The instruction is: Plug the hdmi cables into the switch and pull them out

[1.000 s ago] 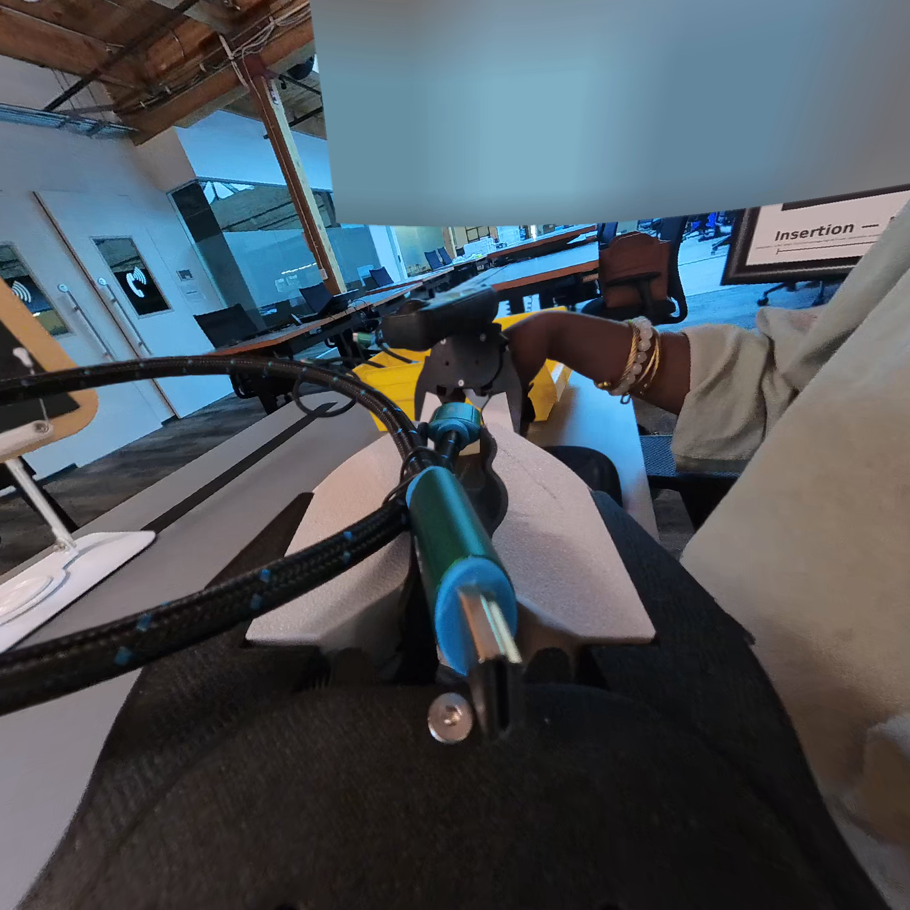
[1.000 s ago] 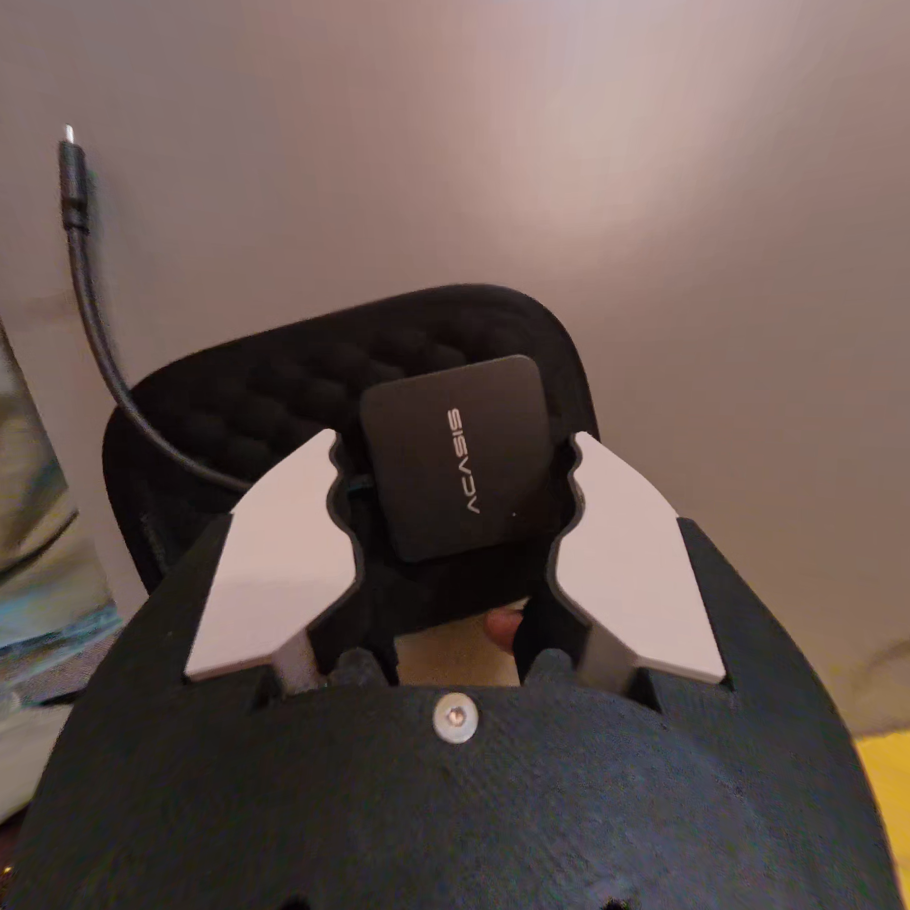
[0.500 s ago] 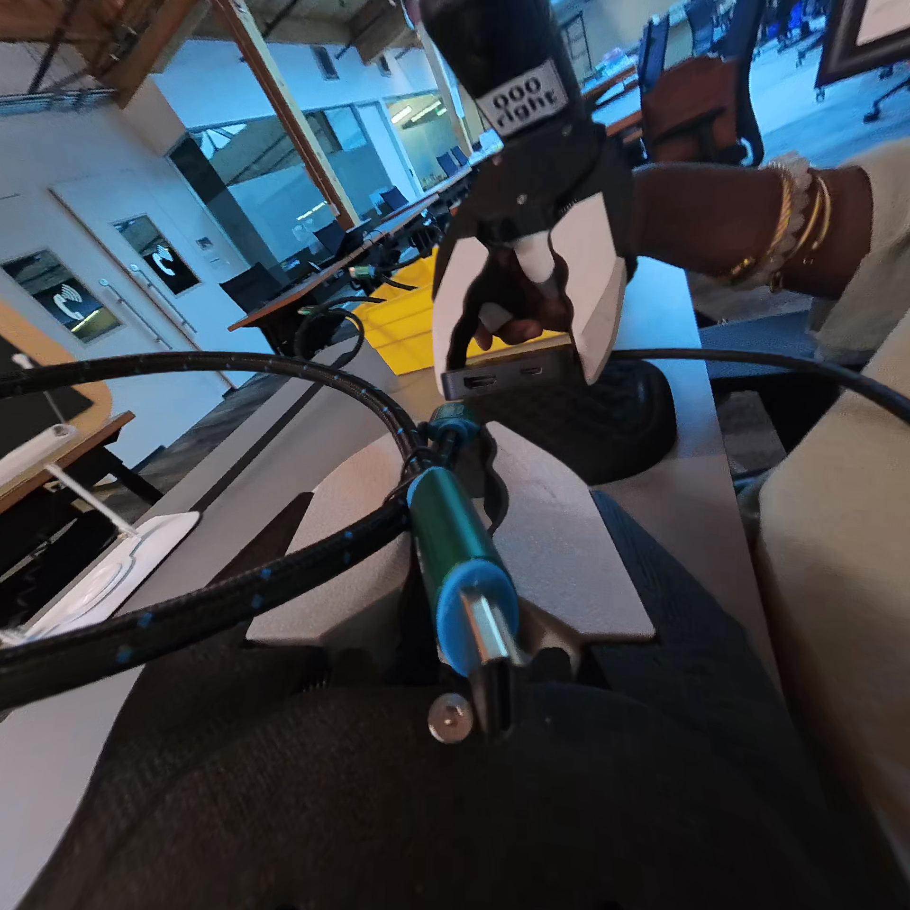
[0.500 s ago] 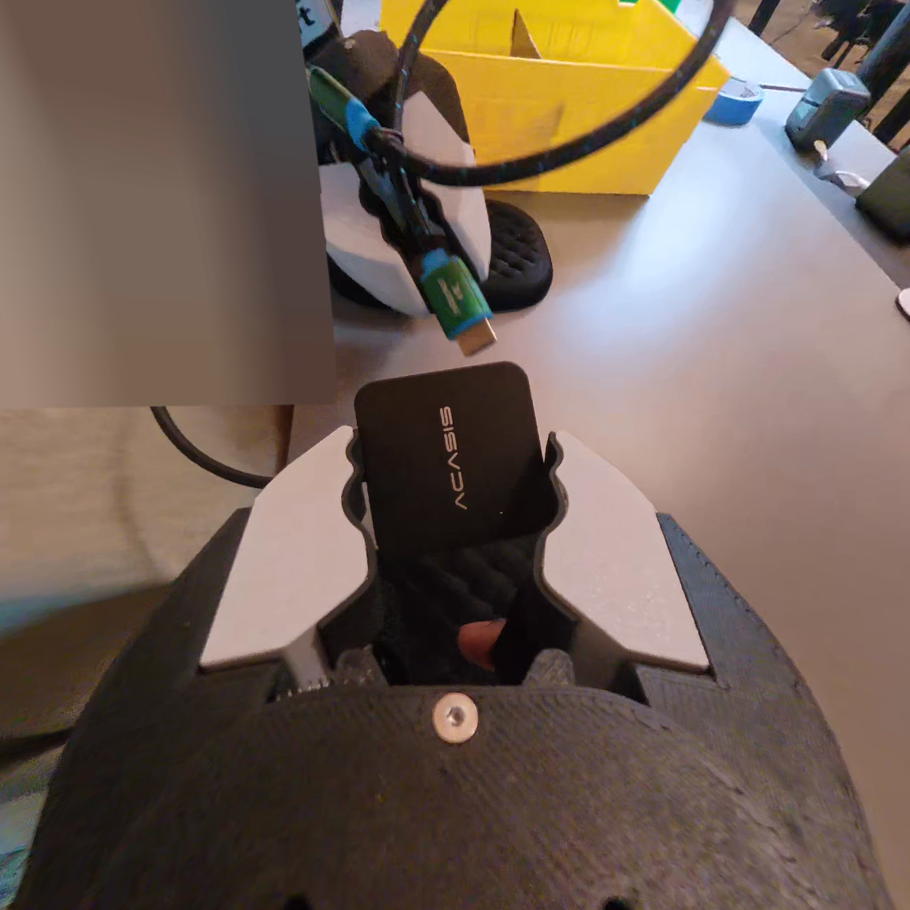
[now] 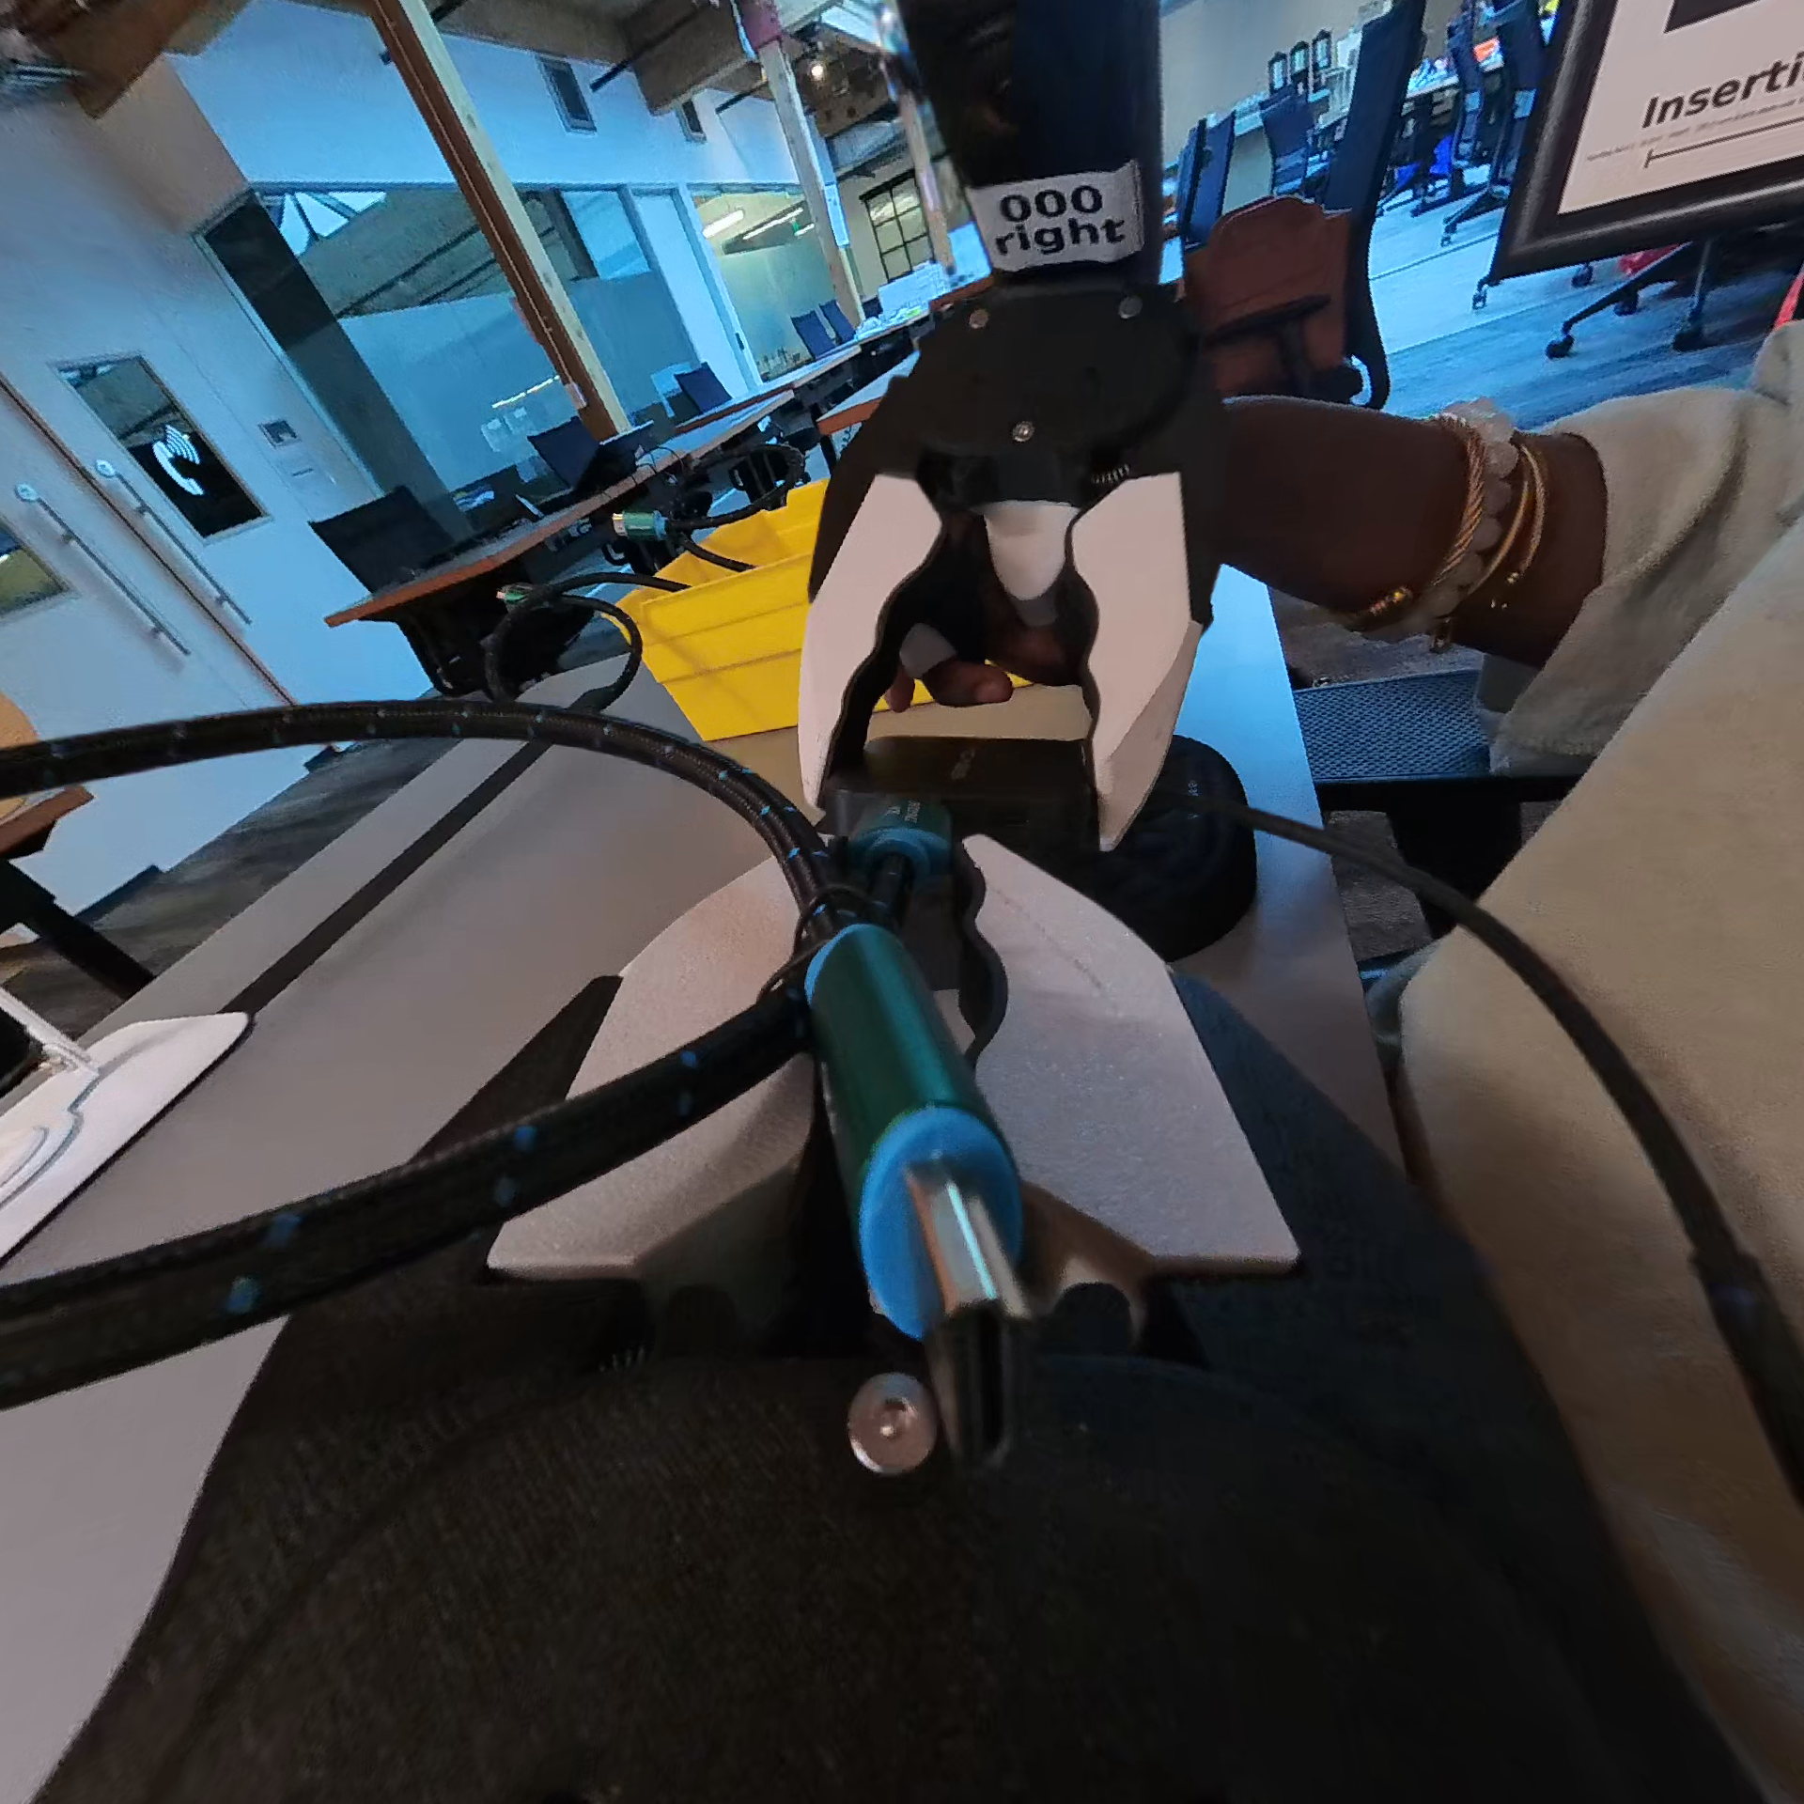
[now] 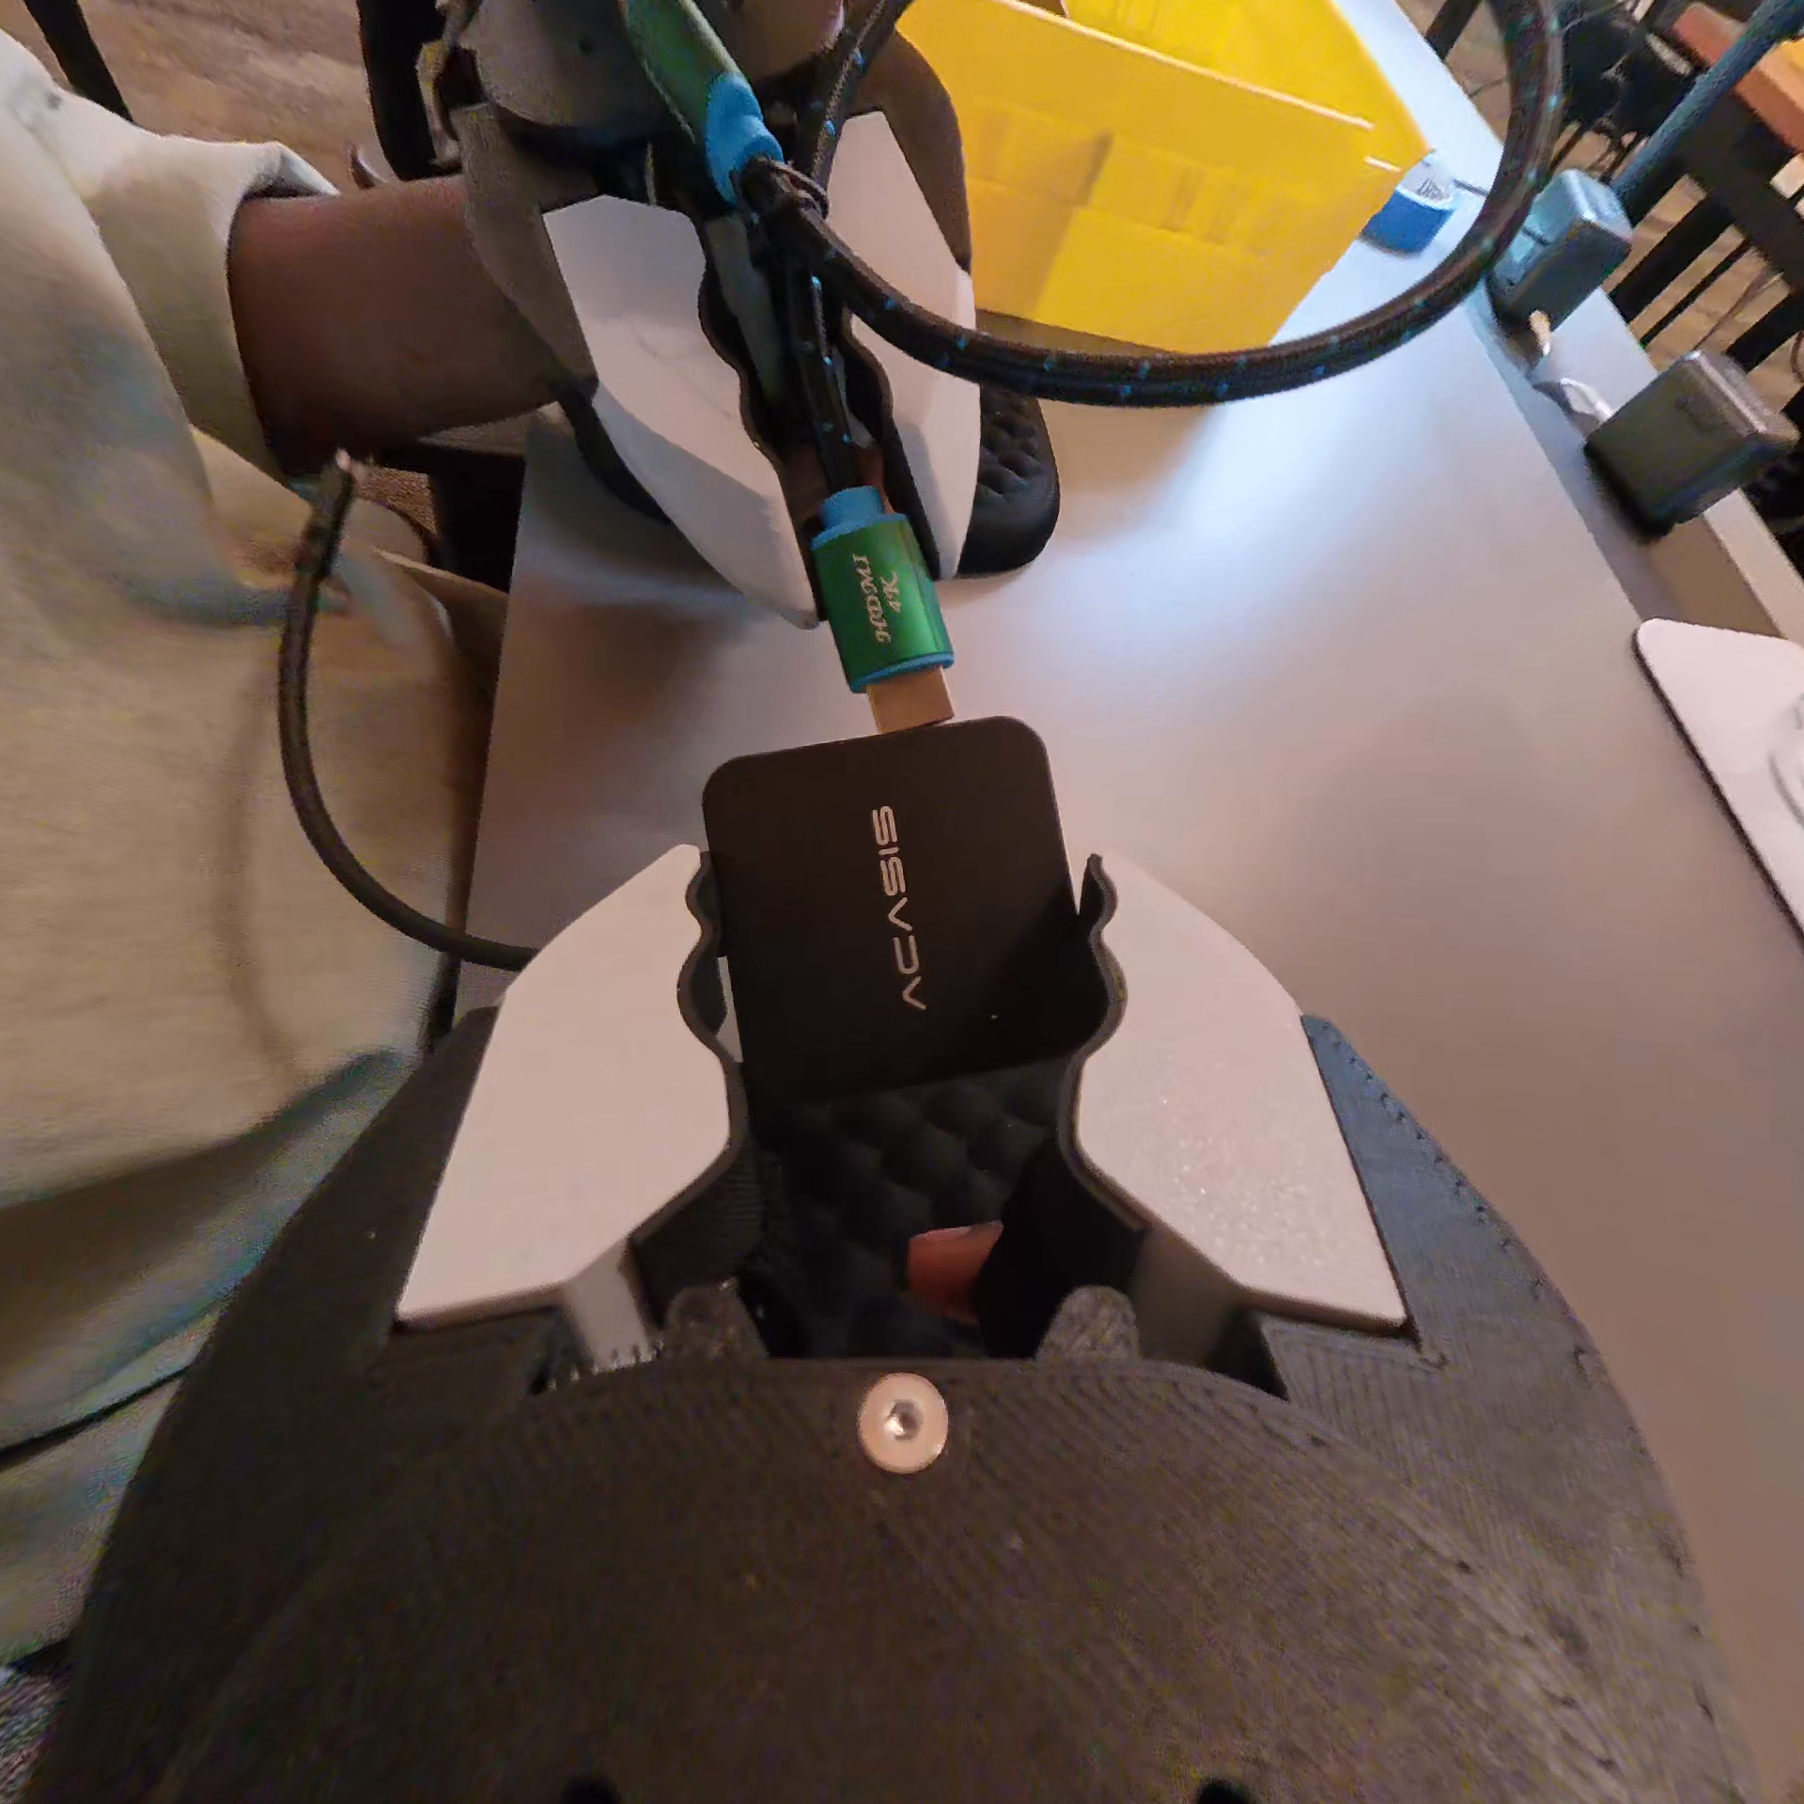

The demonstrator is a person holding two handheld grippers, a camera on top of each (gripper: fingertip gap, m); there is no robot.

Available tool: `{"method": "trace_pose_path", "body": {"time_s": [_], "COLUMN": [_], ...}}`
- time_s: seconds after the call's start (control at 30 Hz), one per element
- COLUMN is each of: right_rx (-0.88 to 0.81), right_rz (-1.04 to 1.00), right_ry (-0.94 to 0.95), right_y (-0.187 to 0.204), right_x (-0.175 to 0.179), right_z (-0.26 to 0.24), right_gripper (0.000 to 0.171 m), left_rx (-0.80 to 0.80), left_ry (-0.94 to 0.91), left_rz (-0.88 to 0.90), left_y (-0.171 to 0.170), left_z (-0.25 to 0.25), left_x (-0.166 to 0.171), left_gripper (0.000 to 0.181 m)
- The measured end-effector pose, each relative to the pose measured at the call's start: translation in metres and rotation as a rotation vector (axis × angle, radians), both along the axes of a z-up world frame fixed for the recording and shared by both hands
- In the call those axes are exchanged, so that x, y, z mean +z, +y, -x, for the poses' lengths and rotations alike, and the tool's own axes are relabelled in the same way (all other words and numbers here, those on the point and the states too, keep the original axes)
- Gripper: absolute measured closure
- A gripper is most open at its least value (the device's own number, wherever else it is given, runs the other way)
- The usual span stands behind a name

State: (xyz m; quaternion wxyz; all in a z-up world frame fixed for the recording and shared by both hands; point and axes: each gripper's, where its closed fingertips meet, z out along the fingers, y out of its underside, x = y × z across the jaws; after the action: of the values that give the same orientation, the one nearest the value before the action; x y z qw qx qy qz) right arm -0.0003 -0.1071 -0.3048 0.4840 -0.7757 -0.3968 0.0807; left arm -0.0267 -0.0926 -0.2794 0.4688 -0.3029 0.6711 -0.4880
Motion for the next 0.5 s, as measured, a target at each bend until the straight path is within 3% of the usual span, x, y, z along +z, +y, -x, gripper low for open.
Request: {"method": "trace_pose_path", "body": {"time_s": [0.5], "right_rx": [0.082], "right_rz": [-0.198], "right_ry": [-0.017], "right_y": [-0.009], "right_x": [0.022], "right_z": [0.014], "right_gripper": [0.104], "left_rx": [-0.048], "left_ry": [-0.028], "left_rz": [0.047], "left_y": [-0.008], "left_z": [0.003], "left_x": [0.007], "left_gripper": [0.16]}}
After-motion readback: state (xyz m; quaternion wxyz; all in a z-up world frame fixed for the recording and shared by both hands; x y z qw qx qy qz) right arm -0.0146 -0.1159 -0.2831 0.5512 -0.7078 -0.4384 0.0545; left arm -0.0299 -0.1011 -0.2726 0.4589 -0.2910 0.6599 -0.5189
